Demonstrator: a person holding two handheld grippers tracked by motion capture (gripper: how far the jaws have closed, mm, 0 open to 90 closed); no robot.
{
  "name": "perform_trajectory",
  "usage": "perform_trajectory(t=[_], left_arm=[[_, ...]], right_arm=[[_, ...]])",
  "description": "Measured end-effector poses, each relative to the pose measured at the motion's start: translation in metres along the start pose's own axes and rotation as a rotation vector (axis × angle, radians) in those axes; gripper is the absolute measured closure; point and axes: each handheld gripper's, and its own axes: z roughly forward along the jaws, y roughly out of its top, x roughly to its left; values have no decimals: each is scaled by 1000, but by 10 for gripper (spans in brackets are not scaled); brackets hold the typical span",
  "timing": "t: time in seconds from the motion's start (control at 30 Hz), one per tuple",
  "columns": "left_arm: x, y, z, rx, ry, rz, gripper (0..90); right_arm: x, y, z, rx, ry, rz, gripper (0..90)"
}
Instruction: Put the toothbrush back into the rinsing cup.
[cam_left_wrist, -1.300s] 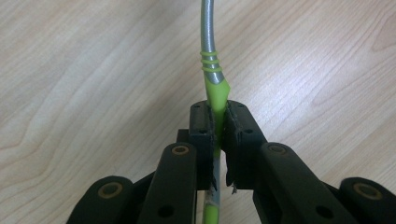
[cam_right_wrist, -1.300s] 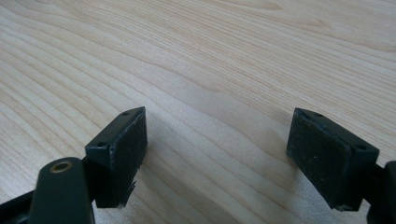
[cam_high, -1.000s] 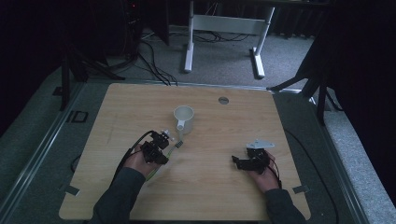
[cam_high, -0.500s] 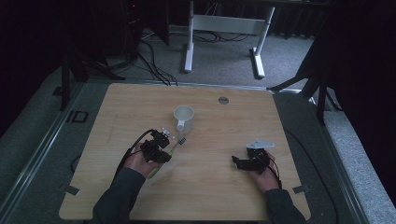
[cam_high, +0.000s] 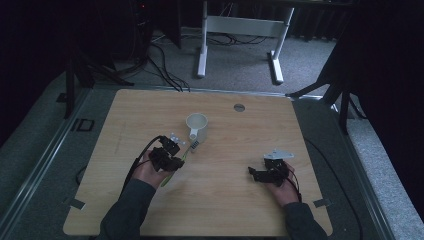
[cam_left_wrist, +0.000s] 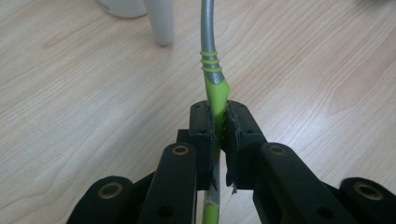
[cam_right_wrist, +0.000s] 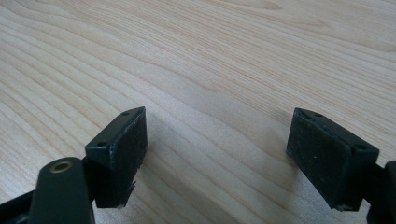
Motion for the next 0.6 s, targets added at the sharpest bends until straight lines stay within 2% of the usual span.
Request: perform_trajectory(t=[0.23, 0.43, 0.6], left_arm=[[2, 1, -1, -30, 0, -13, 826], [2, 2, 0, -44, 3, -11, 826], [1, 2, -2, -82, 9, 2, 826]], right_arm=[[0, 0, 0, 0, 0, 0, 199], [0, 0, 0, 0, 0, 0, 199], [0, 0, 0, 0, 0, 2, 199]])
